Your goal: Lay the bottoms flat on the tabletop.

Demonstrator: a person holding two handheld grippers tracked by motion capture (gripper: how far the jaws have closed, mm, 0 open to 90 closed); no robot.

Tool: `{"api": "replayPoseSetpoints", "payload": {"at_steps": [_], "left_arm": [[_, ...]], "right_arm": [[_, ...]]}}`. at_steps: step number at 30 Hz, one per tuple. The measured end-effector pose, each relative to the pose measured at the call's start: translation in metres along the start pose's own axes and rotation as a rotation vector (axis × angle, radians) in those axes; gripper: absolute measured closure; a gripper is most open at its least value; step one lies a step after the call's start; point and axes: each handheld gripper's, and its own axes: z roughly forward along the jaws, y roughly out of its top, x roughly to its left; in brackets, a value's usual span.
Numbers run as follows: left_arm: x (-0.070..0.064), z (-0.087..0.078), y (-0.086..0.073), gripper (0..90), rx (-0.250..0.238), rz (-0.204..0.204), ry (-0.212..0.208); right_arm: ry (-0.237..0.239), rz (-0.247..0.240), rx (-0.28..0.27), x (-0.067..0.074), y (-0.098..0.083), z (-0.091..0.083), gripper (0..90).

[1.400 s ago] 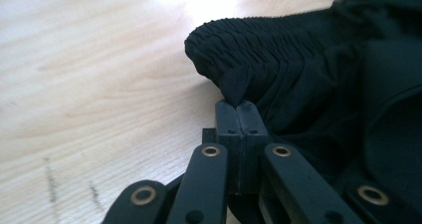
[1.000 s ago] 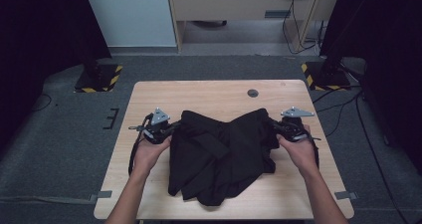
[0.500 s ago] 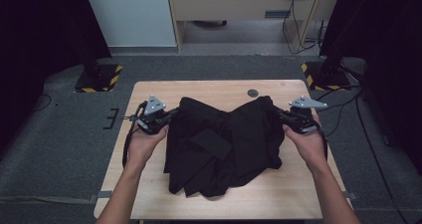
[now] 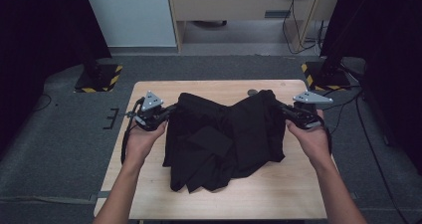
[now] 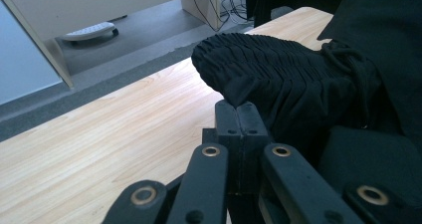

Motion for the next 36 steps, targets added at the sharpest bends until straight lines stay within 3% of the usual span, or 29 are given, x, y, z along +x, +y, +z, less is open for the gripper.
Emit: {"api": "replayPoseSetpoints", "payload": {"at_steps": [17,29,36], "left_arm": [[0.006,-0.015,0.024,90.0,-0.083,-0.022,0.043],[0.008,-0.021,0.028,90.0,-0.100,-0.019,0.048],[0.008,-0.031,0.040,90.0,-0.139,-0.015,0.057]], "right_arm": [[0.011,-0.014,-0.068,0.000,0.022,-0.018,88.4],[0.017,-0.019,-0.083,0.001,0.026,-0.022,88.4],[0.019,-0.022,-0.134,0.000,0.045,-0.036,88.4]]}}
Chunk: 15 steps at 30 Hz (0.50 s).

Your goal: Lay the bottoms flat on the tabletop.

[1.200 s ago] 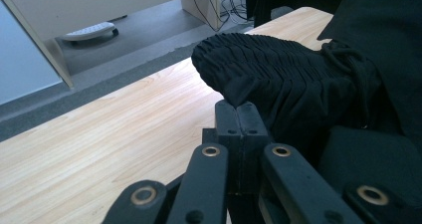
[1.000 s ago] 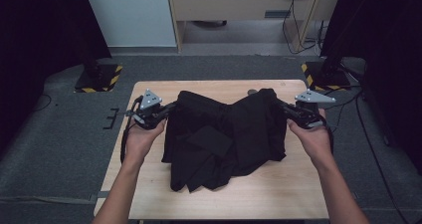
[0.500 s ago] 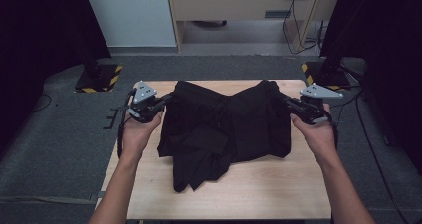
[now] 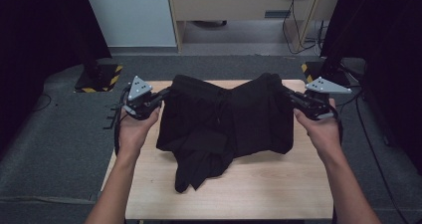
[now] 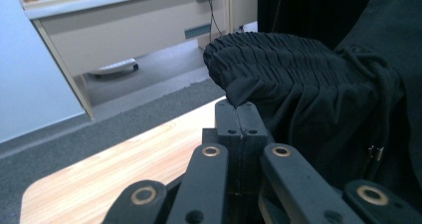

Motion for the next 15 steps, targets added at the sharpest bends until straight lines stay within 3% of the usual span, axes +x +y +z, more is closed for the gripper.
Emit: {"api": "replayPoseSetpoints", "payload": {"at_steps": [2,5,15], "left_arm": [[0.000,-0.001,0.000,90.0,-0.004,0.016,0.006],[-0.001,0.003,-0.011,90.0,0.026,0.005,-0.001],[-0.008,0.024,-0.057,90.0,0.117,-0.009,-0.013]], "right_arm": [[0.003,0.000,-0.008,0.000,0.001,-0.002,88.4],[0.004,-0.001,0.012,-0.002,-0.008,-0.001,88.4],[0.018,0.031,0.138,-0.003,-0.069,0.020,88.3]]}}
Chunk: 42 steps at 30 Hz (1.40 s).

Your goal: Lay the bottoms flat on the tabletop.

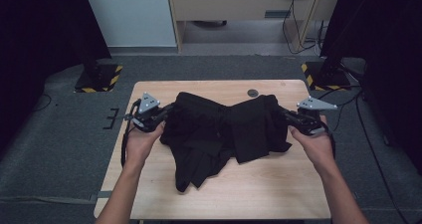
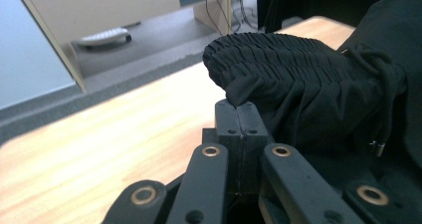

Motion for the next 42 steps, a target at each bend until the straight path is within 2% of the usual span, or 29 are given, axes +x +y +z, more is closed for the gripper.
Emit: {"api": "replayPoseSetpoints", "payload": {"at_steps": [4,8,12,17,19,21,25,26,30,31,33,36,42], "left_arm": [[-0.004,0.009,-0.018,90.0,0.033,-0.001,-0.004],[-0.011,0.019,-0.041,90.0,0.072,0.002,-0.017],[-0.014,0.024,-0.057,90.0,0.088,-0.013,-0.027],[-0.023,0.027,-0.073,90.0,0.101,-0.003,-0.042],[-0.022,0.026,-0.075,90.0,0.099,-0.009,-0.046],[-0.021,0.026,-0.074,90.0,0.096,-0.012,-0.047],[-0.022,0.025,-0.069,90.0,0.090,0.000,-0.048],[-0.023,0.025,-0.067,90.0,0.087,0.004,-0.049],[-0.024,0.027,-0.062,90.0,0.084,0.013,-0.051],[-0.024,0.028,-0.062,90.0,0.085,0.013,-0.052],[-0.025,0.029,-0.061,90.0,0.085,0.011,-0.054],[-0.025,0.029,-0.060,90.0,0.084,0.012,-0.058],[-0.025,0.029,-0.059,90.0,0.081,0.010,-0.063]], "right_arm": [[-0.001,0.017,0.040,-0.002,-0.020,0.010,88.3],[-0.005,0.034,0.108,-0.003,-0.045,0.021,88.3],[-0.005,0.061,0.159,-0.004,-0.072,0.030,88.2],[-0.003,0.078,0.201,-0.003,-0.084,0.033,85.9],[0.001,0.103,0.198,-0.005,-0.085,0.033,78.7],[-0.007,0.107,0.181,-0.007,-0.082,0.029,68.5],[-0.015,0.129,0.130,-0.011,-0.071,0.020,54.3],[-0.010,0.143,0.103,-0.012,-0.064,0.017,48.9],[0.002,0.131,0.078,-0.009,-0.054,0.017,44.6],[0.005,0.114,0.069,-0.006,-0.048,0.018,43.7],[0.017,0.118,0.053,-0.001,-0.040,0.020,41.7],[0.049,0.082,0.097,0.009,-0.033,0.031,38.8],[0.079,0.067,0.161,0.027,-0.030,0.059,40.2]]}}
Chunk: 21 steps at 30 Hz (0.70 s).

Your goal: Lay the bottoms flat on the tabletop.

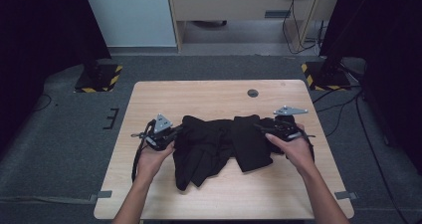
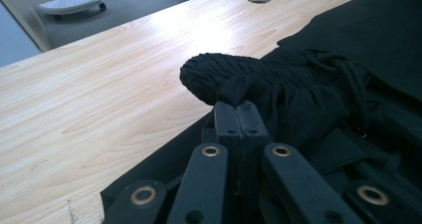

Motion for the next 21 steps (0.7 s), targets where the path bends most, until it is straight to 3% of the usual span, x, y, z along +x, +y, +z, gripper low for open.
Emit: {"api": "replayPoseSetpoints", "payload": {"at_steps": [3,6,8,12,17,21], "left_arm": [[0.000,0.000,0.000,90.0,-0.002,0.000,-0.003],[0.000,0.000,0.000,90.0,-0.005,-0.004,-0.005],[0.000,0.000,0.000,90.0,-0.004,-0.003,-0.006],[0.002,0.001,0.000,90.0,-0.003,-0.006,0.000],[0.002,0.000,0.004,90.0,-0.005,-0.004,0.009],[0.000,0.000,0.009,90.0,-0.009,0.003,0.014]], "right_arm": [[-0.022,-0.002,0.042,0.003,0.002,0.015,46.8],[-0.029,0.001,0.082,0.004,0.001,0.025,73.8],[-0.010,-0.012,0.083,0.005,0.002,0.025,87.2],[0.023,-0.033,0.040,0.010,0.007,0.013,88.9],[0.082,-0.030,-0.081,0.015,0.017,-0.022,88.9],[0.132,-0.068,-0.119,0.025,0.010,-0.051,88.9]]}}
